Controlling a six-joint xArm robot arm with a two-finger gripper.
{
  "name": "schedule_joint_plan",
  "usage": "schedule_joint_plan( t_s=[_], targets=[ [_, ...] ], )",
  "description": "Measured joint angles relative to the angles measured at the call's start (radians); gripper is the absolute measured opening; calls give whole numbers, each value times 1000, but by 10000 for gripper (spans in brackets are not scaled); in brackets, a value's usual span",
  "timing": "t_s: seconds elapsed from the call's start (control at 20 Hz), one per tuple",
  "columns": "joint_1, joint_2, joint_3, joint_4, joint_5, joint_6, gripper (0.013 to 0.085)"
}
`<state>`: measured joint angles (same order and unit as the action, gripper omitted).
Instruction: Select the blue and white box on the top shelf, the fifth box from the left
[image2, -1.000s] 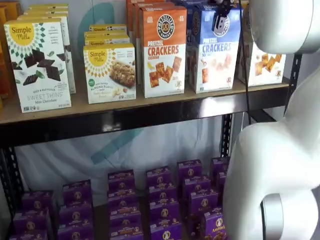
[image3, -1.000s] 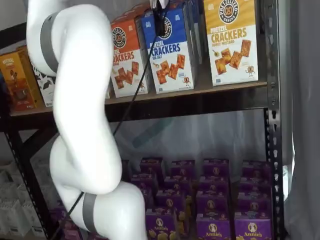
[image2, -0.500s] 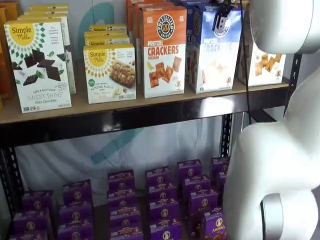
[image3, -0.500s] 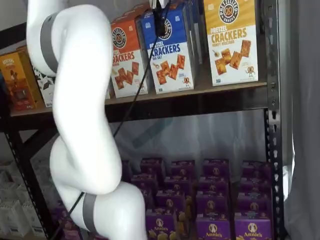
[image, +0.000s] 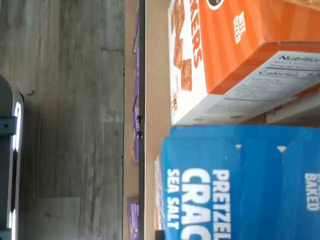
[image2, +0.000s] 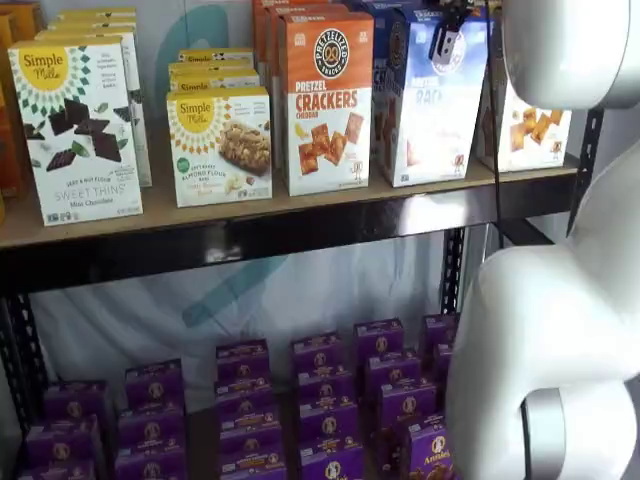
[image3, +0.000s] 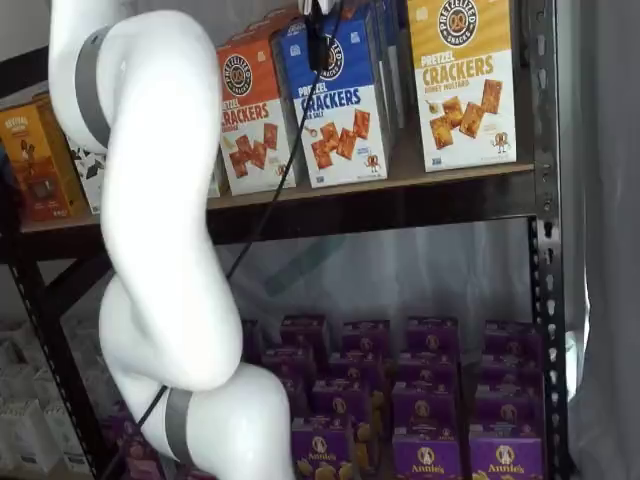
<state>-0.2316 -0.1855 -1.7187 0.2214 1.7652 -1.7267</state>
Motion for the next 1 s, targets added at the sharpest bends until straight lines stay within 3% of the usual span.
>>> schedule_joint_plan(
  t_s=[0.5, 1.0],
  targets=[
    [-12, -20, -15, 18, 53, 2, 530],
    [-28, -176, 88, -3, 126, -12, 530]
  ],
)
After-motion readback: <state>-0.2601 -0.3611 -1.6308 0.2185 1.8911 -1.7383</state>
